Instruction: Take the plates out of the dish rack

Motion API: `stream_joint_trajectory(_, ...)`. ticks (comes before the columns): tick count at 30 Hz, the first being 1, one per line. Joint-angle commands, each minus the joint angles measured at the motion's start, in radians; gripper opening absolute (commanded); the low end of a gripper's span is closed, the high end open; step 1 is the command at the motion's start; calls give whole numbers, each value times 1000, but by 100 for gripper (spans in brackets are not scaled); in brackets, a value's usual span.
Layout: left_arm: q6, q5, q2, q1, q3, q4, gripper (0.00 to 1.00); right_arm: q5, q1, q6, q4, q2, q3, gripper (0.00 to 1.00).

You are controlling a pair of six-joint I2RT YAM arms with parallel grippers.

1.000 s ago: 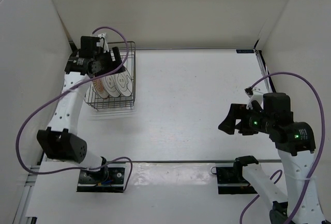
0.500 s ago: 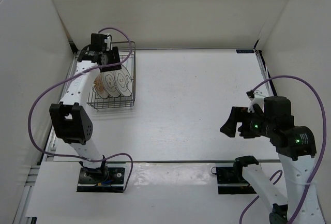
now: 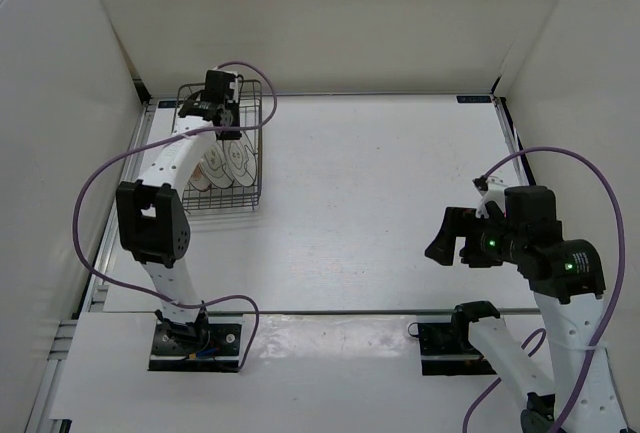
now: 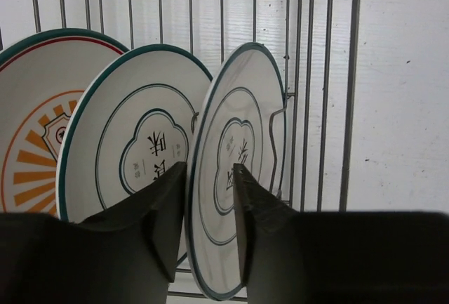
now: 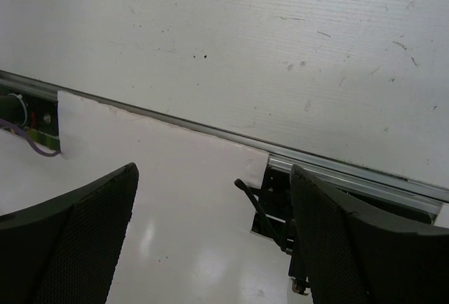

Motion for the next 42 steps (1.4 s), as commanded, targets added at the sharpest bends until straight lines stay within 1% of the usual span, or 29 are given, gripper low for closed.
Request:
stream_joint_trajectory(1, 35, -76, -29, -26, -15, 65, 39, 2, 2, -10, 14, 12, -5, 90)
stream_joint_trajectory(3, 50, -97, -43, -42, -27, 79, 35, 4, 2, -10, 14, 15, -5, 90)
stream_joint_trajectory(4, 57, -103, -42, -43, -26, 88, 31, 1, 4, -10, 17, 18, -6, 90)
stream_joint_trajectory(5, 64, -111, -37, -59, -13, 90, 28, -1, 2, -12, 15, 20, -6, 90)
stream_joint_trajectory(6, 87, -122, -30, -65, -7, 87, 28, -1, 2, -10, 17, 20, -5, 90)
stream_joint_trajectory(9, 103, -171, -3, -89, 28, 62, 21, -2, 1, -10, 17, 20, -8, 90)
stream_joint_trajectory(10, 136, -182, -3, -95, 33, 61, 18, -2, 1, -10, 17, 17, -9, 90)
stream_joint_trajectory(11, 141, -203, -13, -103, 34, 62, 13, -2, 2, -12, 18, 17, -12, 90)
stream_joint_trajectory(14, 155, -234, -31, -112, 33, 70, 7, -2, 2, -12, 17, 15, -12, 90)
stream_joint_trajectory(18, 158, -249, -69, -138, 76, 64, 4, -5, 2, -10, 17, 13, -9, 90)
stream_joint_trajectory(23, 204, -287, -143, -171, 135, 67, 0, -9, 2, -10, 17, 9, -9, 90)
stream_joint_trajectory(28, 238, -304, -236, -227, 195, 79, 0, -15, 1, -15, 18, 12, -11, 90)
stream_joint_trajectory(32, 265, -341, -301, -292, 206, 121, 0, -18, 2, -9, 9, 12, 3, 90)
stream_joint_trajectory(35, 253, -349, -353, -345, 209, 124, 0, -13, 1, -4, 14, 7, 12, 90)
stream_joint_trajectory(36, 242, -319, -379, -367, 206, 109, 0, -6, 1, 4, -14, 15, 20, 90)
stream_joint_trajectory(37, 174, -294, -399, -370, 200, 89, 0, -7, -2, 10, -32, 18, 43, 90)
stream_joint_trajectory(38, 143, -259, -410, -375, 194, 78, 0, -9, -1, 26, -40, 21, 49, 90)
stream_joint_trajectory(39, 67, -131, -430, -373, 144, 66, 0, -24, -1, 27, -51, 21, 55, 90)
stream_joint_trajectory(40, 37, -84, -438, -373, 124, 68, 0, -33, -1, 30, -60, 18, 60, 90)
stream_joint_trajectory(41, -33, -43, -447, -373, 84, 72, 0, -36, -1, 39, -59, 14, 60, 90)
stream_joint_trajectory(42, -58, 84, -445, -375, 62, 94, 0, -47, 1, 42, -60, -3, 58, 90)
